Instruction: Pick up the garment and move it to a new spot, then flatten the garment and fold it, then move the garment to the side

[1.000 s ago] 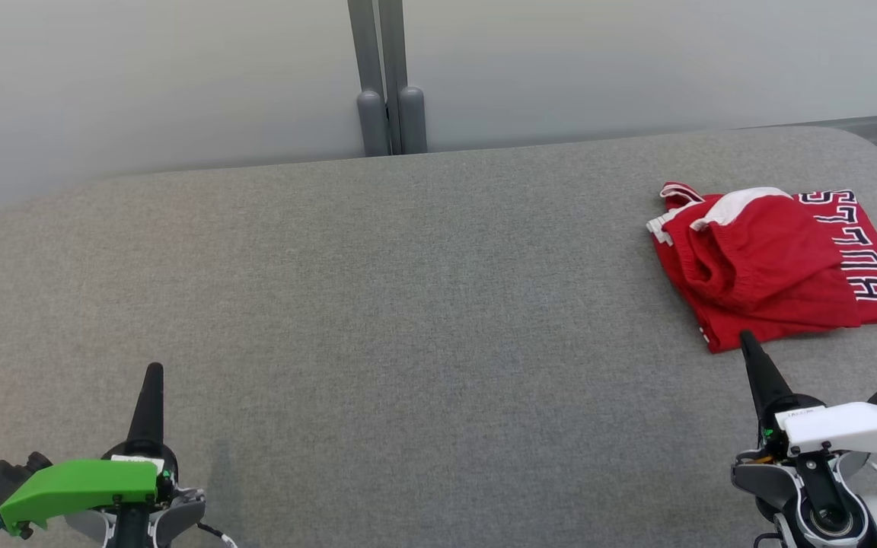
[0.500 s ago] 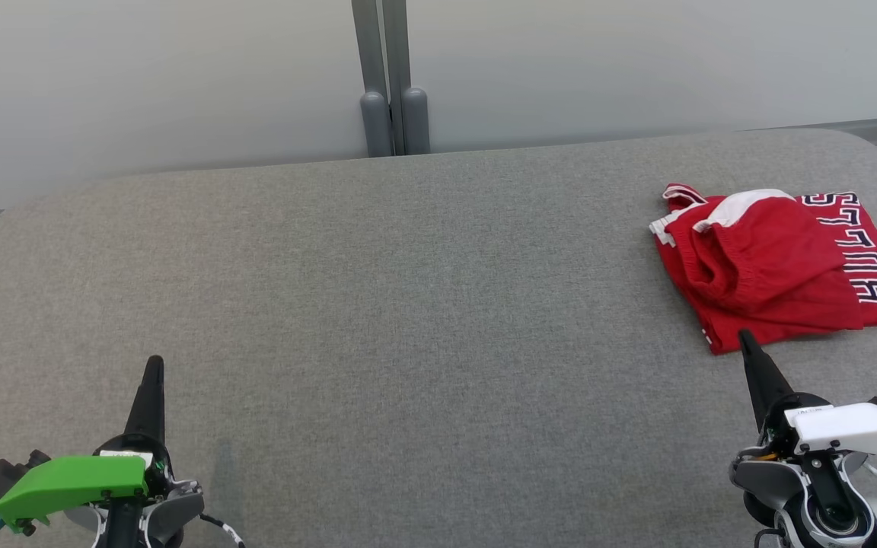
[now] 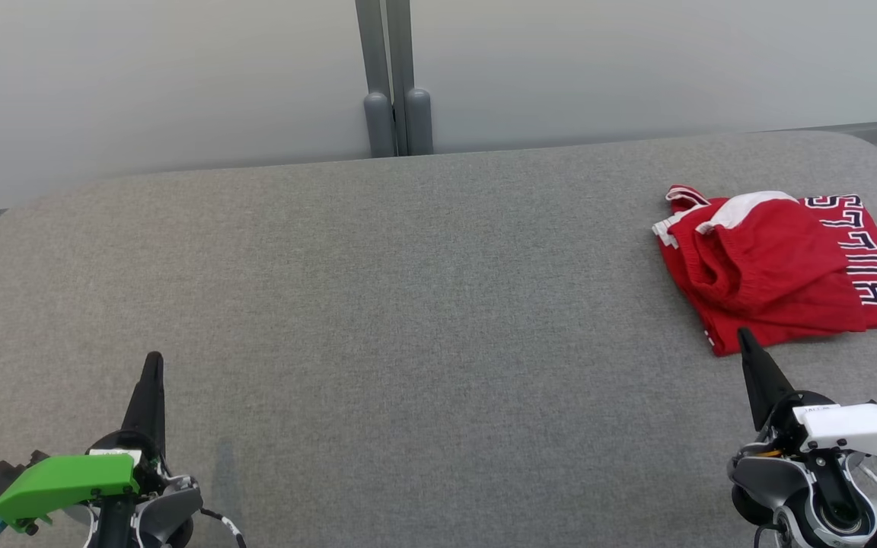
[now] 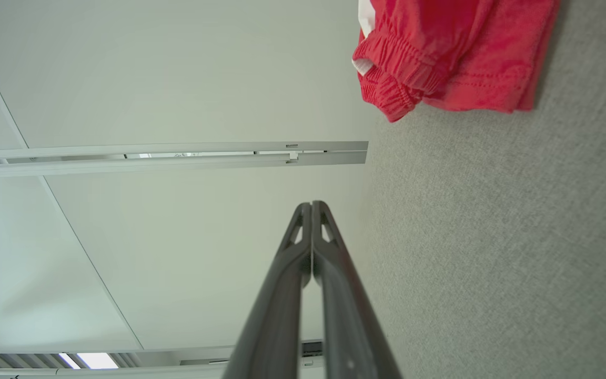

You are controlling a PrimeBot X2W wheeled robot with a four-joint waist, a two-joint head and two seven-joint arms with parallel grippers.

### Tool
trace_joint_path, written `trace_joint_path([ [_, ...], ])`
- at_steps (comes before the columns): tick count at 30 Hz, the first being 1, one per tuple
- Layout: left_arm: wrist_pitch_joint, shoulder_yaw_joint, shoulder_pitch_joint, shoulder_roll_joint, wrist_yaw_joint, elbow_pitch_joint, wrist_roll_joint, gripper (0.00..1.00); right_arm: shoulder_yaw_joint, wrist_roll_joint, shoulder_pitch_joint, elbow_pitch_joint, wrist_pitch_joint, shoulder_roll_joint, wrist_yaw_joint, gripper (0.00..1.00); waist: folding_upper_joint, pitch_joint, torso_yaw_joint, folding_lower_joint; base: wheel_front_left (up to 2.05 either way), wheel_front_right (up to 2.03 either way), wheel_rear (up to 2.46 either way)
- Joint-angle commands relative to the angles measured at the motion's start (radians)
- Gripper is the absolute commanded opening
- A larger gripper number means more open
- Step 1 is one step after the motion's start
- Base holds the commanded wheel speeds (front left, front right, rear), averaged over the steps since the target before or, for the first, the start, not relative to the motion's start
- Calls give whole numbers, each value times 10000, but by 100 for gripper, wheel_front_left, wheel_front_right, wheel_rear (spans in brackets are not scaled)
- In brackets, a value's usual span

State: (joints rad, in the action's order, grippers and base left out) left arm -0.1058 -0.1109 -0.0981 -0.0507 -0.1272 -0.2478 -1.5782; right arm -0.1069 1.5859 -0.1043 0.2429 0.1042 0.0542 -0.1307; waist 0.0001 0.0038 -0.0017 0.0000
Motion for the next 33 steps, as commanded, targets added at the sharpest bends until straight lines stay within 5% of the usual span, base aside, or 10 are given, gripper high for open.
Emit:
trace_joint_path([
  [1, -80, -47, -172, 5, -62, 38, -220, 0, -47, 174, -61, 23, 74, 3, 0, 0, -1, -2, 5, 0, 0, 0, 0],
  [33, -122, -50, -162, 4, -59, 36, -348, 0, -82, 306, -62, 30, 122, -31, 0, 0, -1, -7, 17, 0, 0, 0, 0],
])
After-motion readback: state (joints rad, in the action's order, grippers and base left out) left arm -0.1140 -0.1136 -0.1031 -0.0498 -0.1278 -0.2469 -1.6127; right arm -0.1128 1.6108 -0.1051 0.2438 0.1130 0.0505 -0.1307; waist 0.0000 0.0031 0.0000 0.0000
